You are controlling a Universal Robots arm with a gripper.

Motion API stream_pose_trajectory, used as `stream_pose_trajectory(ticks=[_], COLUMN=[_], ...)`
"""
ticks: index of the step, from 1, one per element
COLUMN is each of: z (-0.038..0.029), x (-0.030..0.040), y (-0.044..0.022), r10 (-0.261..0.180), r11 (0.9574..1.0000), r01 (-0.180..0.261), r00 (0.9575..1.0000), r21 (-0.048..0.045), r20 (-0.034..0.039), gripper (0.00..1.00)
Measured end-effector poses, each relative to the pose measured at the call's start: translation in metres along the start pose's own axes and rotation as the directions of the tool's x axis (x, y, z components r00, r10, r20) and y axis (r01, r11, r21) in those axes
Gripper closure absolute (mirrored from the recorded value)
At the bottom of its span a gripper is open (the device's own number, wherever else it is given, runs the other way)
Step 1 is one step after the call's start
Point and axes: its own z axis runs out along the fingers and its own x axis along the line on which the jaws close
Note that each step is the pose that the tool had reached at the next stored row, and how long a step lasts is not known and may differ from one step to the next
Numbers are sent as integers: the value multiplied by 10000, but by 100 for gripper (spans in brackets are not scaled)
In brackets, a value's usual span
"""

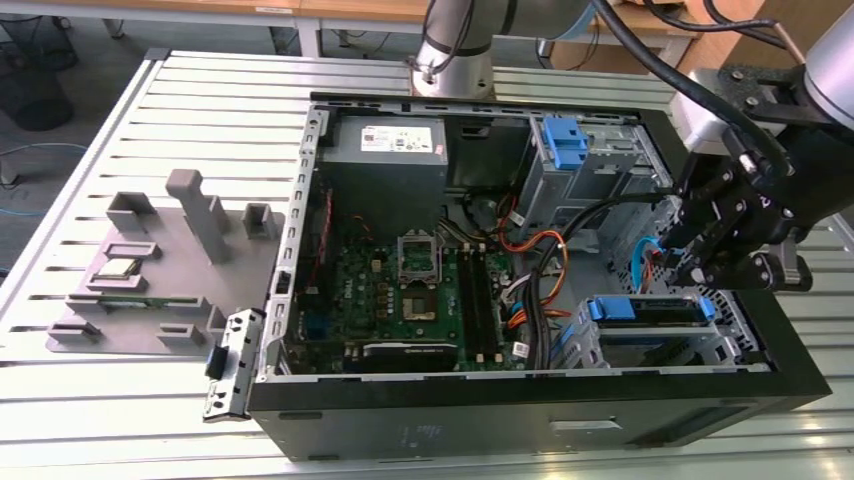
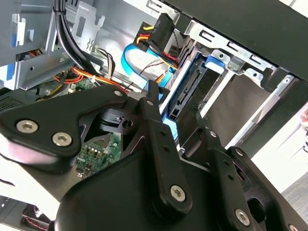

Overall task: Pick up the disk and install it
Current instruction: 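Insert the first disk wire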

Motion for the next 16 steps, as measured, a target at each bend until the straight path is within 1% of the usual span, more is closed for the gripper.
stream_pose_trajectory(ticks=[6,10,16], z=[19,47,48], x=[2,5,5], y=[-1,-2,-2], r10=[-2,-2,-2], r11=[10000,10000,10000], r01=[2,2,2], r00=[10000,10000,10000], r21=[0,0,0], r20=[1,-1,0], gripper=[58,58,58])
